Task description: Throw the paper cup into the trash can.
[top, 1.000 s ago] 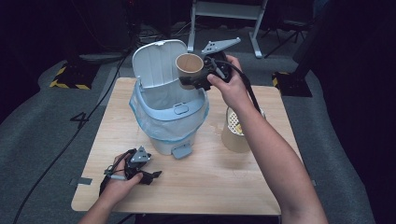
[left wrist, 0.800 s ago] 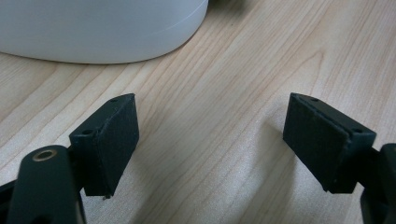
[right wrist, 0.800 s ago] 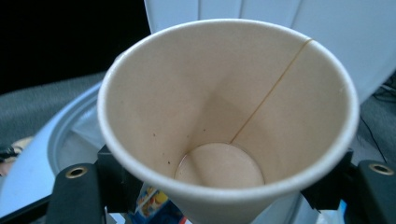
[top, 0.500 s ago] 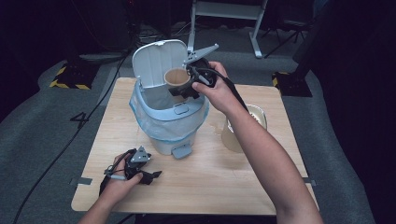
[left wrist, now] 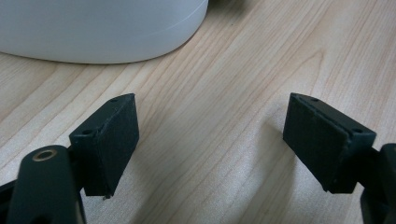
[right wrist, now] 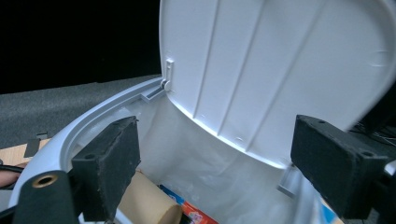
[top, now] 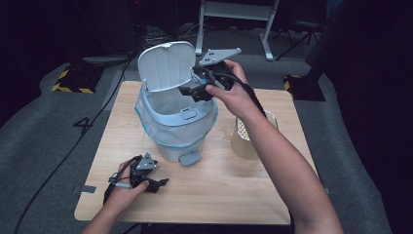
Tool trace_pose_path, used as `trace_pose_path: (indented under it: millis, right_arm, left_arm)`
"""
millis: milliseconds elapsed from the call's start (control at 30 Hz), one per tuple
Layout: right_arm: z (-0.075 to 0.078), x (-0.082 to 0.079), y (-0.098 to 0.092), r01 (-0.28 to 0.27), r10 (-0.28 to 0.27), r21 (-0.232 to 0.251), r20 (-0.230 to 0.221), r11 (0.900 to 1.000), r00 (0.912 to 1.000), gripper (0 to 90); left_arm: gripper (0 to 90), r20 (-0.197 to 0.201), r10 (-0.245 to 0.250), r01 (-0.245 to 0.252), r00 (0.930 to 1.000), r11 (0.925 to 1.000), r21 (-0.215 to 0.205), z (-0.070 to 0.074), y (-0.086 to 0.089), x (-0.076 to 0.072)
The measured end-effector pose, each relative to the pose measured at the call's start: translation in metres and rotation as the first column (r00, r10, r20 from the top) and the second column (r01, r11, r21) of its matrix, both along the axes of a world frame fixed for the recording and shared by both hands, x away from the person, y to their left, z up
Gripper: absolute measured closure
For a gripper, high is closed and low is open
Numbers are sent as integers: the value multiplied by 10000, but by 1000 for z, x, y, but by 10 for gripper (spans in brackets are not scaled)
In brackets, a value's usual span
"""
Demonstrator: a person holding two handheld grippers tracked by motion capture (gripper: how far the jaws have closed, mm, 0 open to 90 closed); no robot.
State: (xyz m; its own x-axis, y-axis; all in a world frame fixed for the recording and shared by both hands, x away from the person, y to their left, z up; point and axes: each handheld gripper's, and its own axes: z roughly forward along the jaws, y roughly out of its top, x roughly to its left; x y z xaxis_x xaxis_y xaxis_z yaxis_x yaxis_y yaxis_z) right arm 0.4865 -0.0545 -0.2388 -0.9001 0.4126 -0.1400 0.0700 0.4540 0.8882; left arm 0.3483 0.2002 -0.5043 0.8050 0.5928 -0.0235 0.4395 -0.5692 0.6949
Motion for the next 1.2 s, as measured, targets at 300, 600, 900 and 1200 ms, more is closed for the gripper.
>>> trace_pose_path:
  millis: [300, 600, 900, 1200]
  right_arm:
    - [11, -10, -41, 337, -337, 281, 9, 9990, 9994, 172]
    - [15, -22, -91, 658, -657, 364, -41, 9972, 9978, 174]
    - [5, -37, -138, 967, -961, 203, -285, 9951, 9950, 190]
    - [-9, -55, -189, 1473, -1449, 209, -890, 9889, 9854, 243]
  left_arm:
    - [187, 13, 10, -10, 10000, 10000, 26, 0, 1, 0]
    - [188, 42, -232, 232, 9997, 9997, 25, 0, 7, 1]
    - [188, 46, -253, 253, 9997, 9997, 17, 0, 9, 2]
    - [188, 46, -254, 254, 9997, 9997, 21, 0, 9, 2]
